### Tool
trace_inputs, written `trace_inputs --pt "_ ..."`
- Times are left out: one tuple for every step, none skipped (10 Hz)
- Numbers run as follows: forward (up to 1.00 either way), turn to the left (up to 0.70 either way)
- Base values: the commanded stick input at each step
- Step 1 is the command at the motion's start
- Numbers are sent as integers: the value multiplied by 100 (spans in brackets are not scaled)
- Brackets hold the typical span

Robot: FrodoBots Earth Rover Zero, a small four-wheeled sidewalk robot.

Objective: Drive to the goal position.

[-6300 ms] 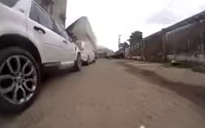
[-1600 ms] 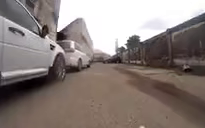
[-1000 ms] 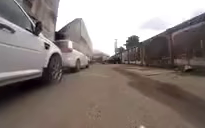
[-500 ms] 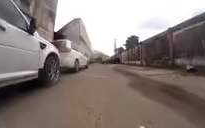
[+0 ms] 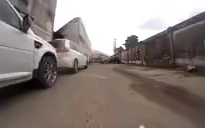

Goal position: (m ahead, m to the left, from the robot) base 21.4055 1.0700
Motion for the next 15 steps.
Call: trace_inputs --pt "30 -8" --pt "30 -57" --pt "30 0" --pt "30 0" --pt "30 0" --pt "30 0" --pt "30 0" --pt "30 0" --pt "30 0" --pt "30 0" --pt "30 0" --pt "30 0" --pt "30 0" --pt "30 0" --pt "30 0"
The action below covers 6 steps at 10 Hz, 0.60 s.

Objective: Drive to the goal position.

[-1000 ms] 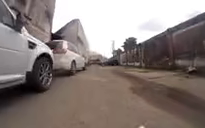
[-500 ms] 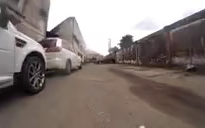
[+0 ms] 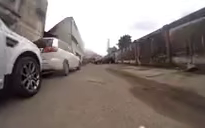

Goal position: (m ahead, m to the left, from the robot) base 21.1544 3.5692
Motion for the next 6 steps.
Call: trace_inputs --pt "30 0" --pt "30 0" --pt "30 0" --pt "30 0" --pt "30 0" --pt "30 0"
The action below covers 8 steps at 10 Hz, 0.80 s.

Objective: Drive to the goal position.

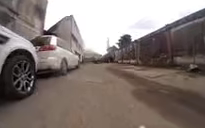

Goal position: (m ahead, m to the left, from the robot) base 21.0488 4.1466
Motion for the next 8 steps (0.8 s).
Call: trace_inputs --pt "30 0" --pt "30 0" --pt "30 0" --pt "30 0" --pt "30 0" --pt "30 0" --pt "30 0" --pt "30 0"
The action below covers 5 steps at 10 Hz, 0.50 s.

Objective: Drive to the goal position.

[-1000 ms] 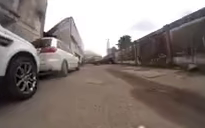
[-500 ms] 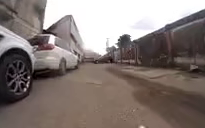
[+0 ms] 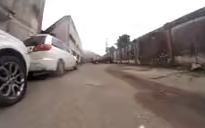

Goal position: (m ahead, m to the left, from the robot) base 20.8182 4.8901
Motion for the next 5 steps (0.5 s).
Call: trace_inputs --pt "30 0" --pt "30 0" --pt "30 0" --pt "30 0" --pt "30 0"
